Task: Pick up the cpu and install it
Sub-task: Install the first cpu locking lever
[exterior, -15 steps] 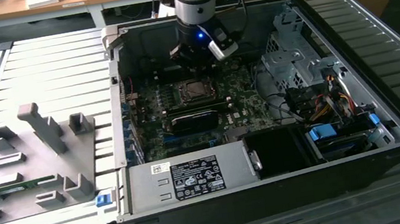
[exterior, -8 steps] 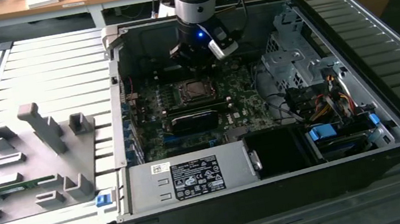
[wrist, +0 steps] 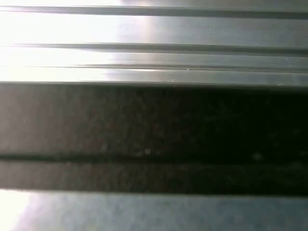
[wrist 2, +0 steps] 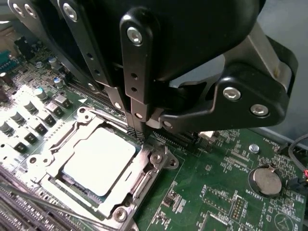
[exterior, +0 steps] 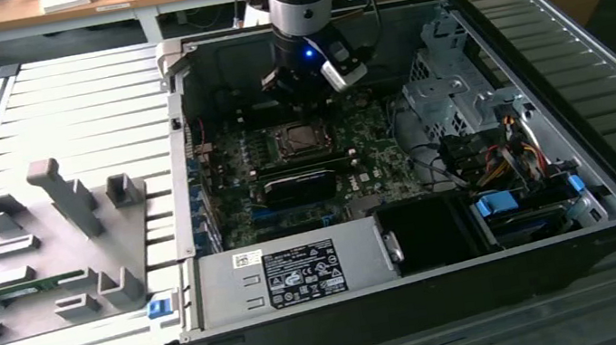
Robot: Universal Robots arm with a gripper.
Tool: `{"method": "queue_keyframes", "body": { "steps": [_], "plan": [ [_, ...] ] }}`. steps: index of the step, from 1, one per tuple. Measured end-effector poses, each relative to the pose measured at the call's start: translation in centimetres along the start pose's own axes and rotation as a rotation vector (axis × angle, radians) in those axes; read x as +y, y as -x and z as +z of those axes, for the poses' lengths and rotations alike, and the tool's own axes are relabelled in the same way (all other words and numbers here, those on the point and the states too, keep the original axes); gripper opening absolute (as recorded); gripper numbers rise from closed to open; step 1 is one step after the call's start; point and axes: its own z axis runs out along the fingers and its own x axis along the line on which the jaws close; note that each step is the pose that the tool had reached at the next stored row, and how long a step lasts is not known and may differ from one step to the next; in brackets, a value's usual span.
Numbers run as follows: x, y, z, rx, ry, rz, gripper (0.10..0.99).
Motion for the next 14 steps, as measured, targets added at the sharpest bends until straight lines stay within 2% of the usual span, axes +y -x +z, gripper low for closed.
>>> {"method": "queue_keyframes", "body": {
  "steps": [5, 8, 11, 14],
  "plan": [
    [0.00, 0.02, 0.17, 0.0003, -0.020, 0.000, 0.106],
    [0.03, 0.05, 0.29, 0.0004, -0.028, 0.000, 0.106],
    [0.10, 0.09, 0.38, 0.0004, -0.027, 0.000, 0.106],
    [0.14, 0.24, 0.46, 0.0006, -0.013, 0.000, 0.106]
  ]
}}
